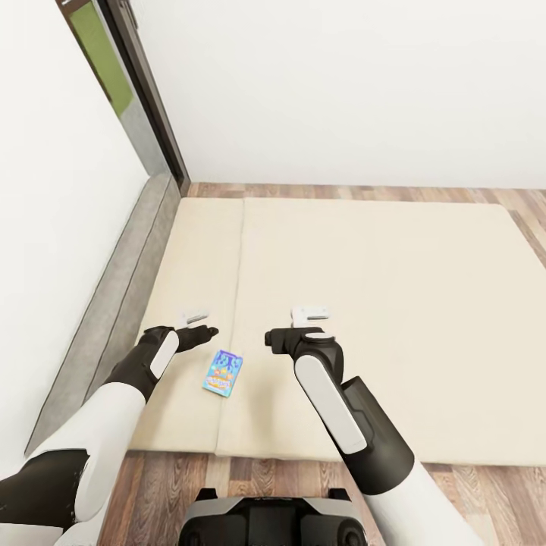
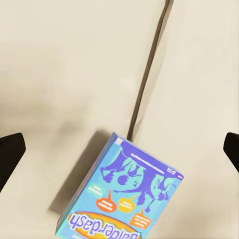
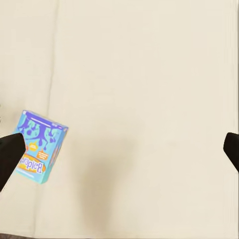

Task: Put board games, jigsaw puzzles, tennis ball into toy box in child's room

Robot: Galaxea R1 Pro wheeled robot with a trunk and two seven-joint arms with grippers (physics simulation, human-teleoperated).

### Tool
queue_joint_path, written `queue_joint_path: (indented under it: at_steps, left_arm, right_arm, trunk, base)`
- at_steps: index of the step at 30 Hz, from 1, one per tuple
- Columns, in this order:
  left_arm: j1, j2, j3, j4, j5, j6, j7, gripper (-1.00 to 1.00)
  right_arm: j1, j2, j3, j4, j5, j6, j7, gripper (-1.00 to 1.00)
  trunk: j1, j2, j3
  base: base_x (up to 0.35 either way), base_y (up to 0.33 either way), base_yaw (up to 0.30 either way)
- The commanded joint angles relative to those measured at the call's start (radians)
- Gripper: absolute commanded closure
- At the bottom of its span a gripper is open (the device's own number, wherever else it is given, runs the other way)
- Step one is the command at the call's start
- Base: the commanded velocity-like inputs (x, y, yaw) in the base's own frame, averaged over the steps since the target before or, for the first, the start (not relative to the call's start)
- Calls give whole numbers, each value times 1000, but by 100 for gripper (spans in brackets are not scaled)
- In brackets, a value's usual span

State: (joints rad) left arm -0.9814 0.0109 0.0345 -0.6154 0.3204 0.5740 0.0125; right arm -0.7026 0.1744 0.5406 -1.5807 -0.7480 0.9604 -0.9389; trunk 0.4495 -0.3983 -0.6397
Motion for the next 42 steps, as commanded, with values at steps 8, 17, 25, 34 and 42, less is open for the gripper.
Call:
queue_joint_path:
  at_steps: [8,17,25,34,42]
  left_arm:
    - [0,0,2,-1,5,4,1,-100]
    - [0,-8,2,-1,5,3,1,-100]
    - [1,-22,2,-1,3,3,1,-100]
    - [1,-32,2,-1,1,2,2,-100]
    - [0,-32,5,-1,3,-36,3,-100]
  right_arm:
    - [-108,0,1,0,-92,9,-16,-100]
    - [-239,0,-2,20,-197,19,-21,-100]
    - [-281,0,-6,26,-209,37,-20,-100]
    - [-291,0,-11,28,-231,41,-16,-100]
    - [-292,0,-11,27,-289,42,-19,-100]
  trunk:
    - [0,-2,-15]
    - [0,-2,-29]
    - [0,-2,-42]
    - [0,-2,-57]
    - [0,-2,-70]
  base:
    - [0,0,0]
    - [0,0,0]
    - [0,0,0]
    - [0,0,0]
    - [0,0,0]
